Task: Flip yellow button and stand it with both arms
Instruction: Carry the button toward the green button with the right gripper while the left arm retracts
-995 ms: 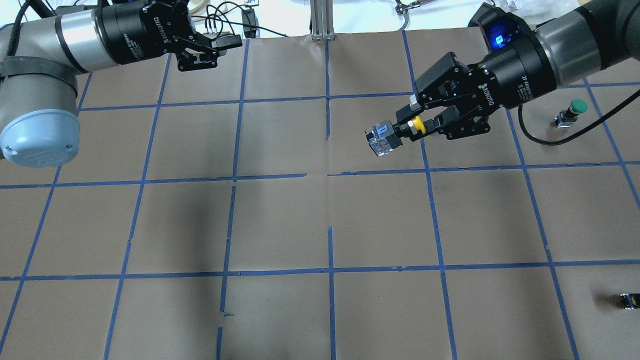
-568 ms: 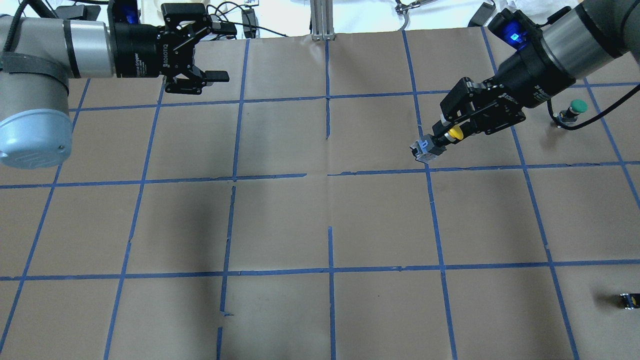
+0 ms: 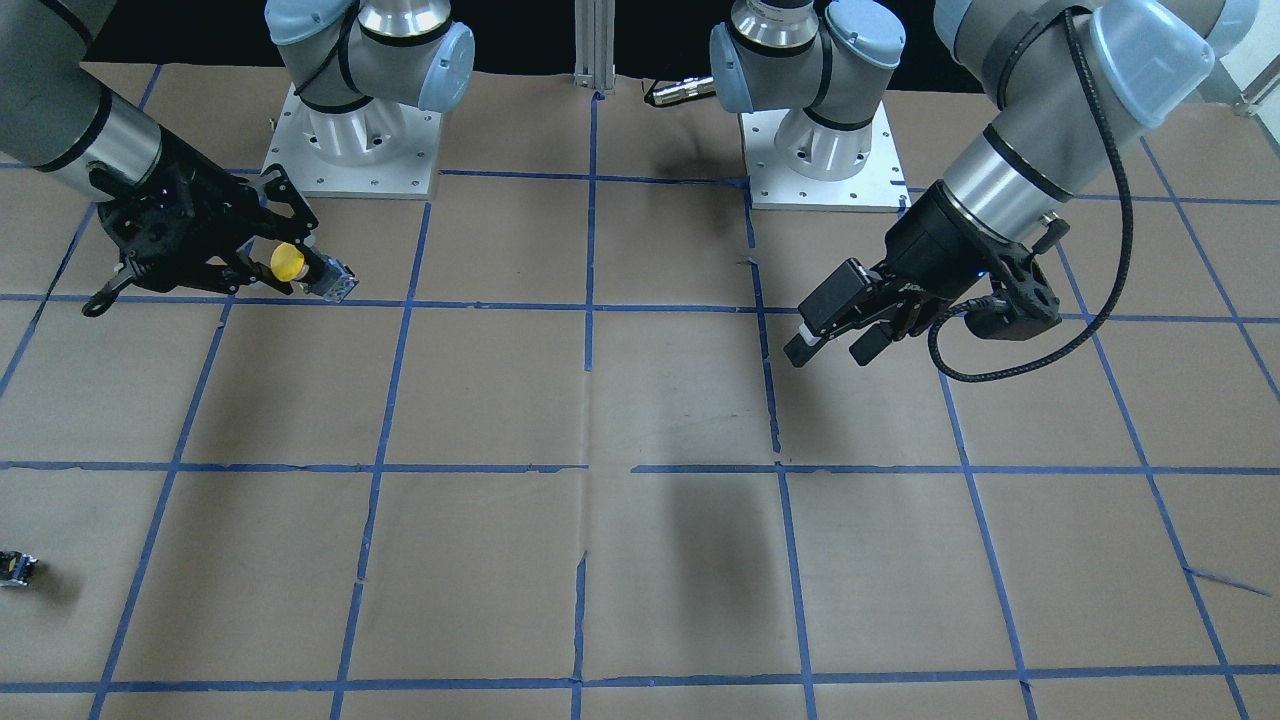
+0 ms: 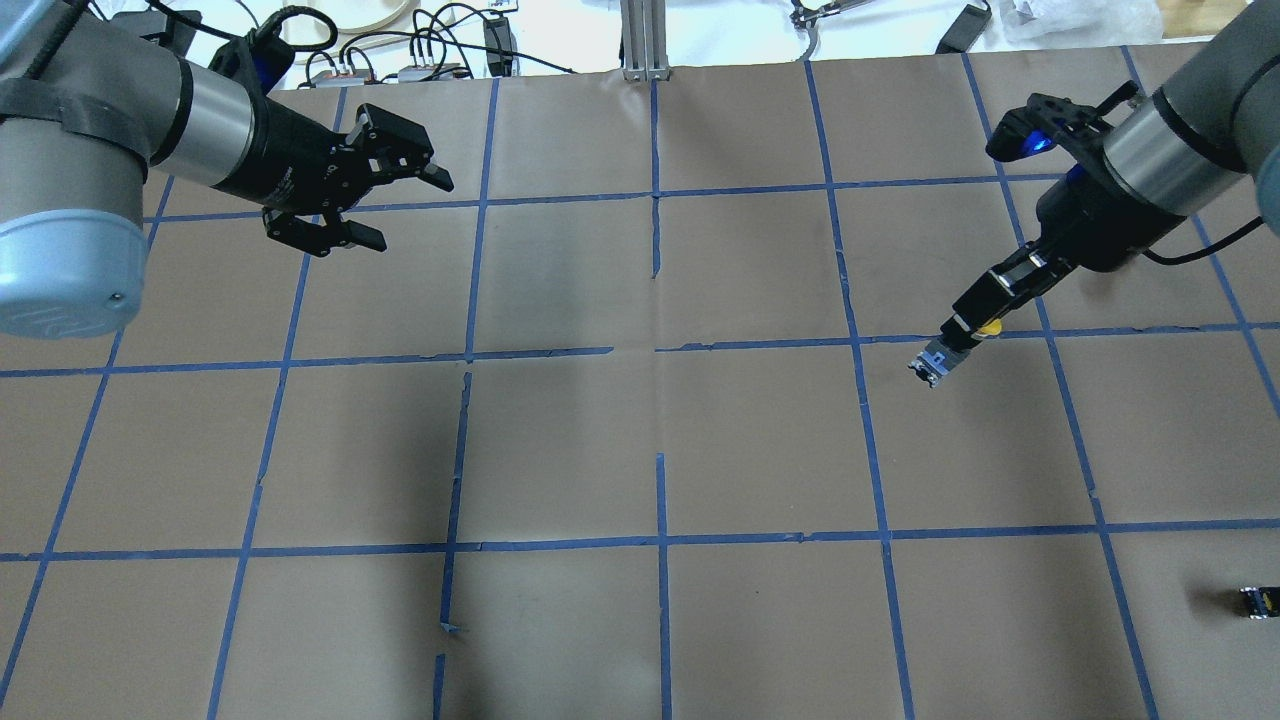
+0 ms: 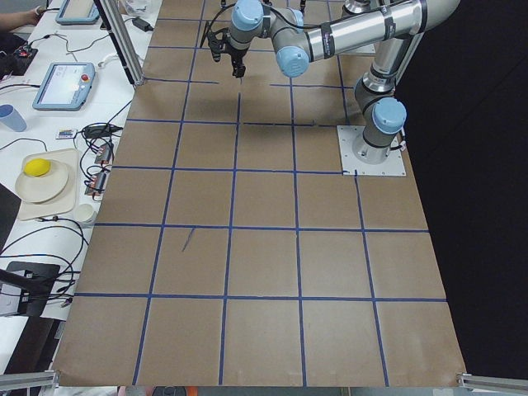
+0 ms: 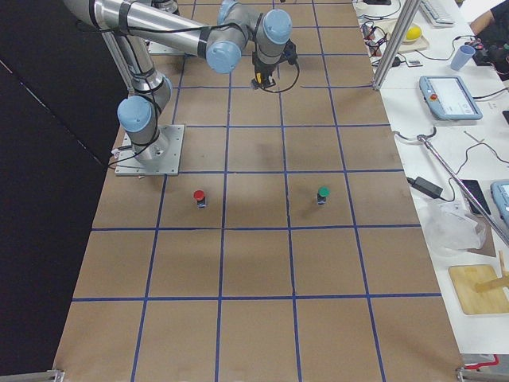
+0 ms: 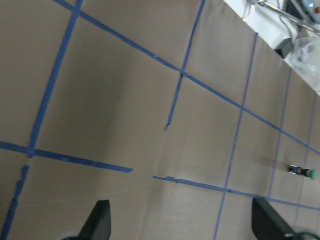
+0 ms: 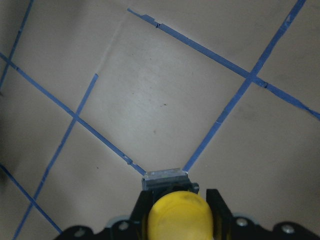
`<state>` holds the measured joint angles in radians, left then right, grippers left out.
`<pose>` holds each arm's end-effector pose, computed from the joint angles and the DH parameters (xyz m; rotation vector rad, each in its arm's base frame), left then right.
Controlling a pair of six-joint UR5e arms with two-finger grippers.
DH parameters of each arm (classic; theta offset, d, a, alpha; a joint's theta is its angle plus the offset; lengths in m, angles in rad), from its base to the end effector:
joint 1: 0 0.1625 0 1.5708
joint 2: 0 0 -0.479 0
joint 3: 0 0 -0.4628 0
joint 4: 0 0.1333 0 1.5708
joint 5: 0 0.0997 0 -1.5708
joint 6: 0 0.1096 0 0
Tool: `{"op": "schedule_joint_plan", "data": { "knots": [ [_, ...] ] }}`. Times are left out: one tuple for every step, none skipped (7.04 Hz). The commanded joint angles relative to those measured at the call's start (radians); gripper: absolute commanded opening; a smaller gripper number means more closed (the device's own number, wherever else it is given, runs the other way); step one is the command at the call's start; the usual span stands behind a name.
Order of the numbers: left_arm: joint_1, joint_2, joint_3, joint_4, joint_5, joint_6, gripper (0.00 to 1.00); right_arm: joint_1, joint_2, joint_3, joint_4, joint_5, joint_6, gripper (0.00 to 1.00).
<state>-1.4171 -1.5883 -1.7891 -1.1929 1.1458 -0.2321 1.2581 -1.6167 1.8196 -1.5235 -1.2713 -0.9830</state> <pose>-0.0889 -0.5918 0.4486 0.4781 -2.6646 0.1696 0.0032 -0.5286 0.4216 -0.8563 2.6176 0.0254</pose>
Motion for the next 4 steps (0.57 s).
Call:
{"op": "schedule_joint_plan", "data": {
  "knots": [
    [-0.089, -0.013, 0.065, -0.118, 0.264, 0.026, 0.99, -0.107, 0.000, 0.035, -0.030, -0.113, -0.382, 0.39],
    [-0.114, -0.009, 0.118, -0.185, 0.338, 0.052, 0.99, -0.146, 0.000, 0.044, -0.062, -0.165, -0.522, 0.39],
    [-0.123, -0.009, 0.193, -0.286, 0.394, 0.054, 0.99, -0.181, 0.001, 0.047, -0.096, -0.222, -0.645, 0.39],
    [-0.125, -0.009, 0.241, -0.331, 0.411, 0.057, 0.99, -0.190, 0.005, 0.058, -0.150, -0.229, -0.778, 0.39]
  ]
}}
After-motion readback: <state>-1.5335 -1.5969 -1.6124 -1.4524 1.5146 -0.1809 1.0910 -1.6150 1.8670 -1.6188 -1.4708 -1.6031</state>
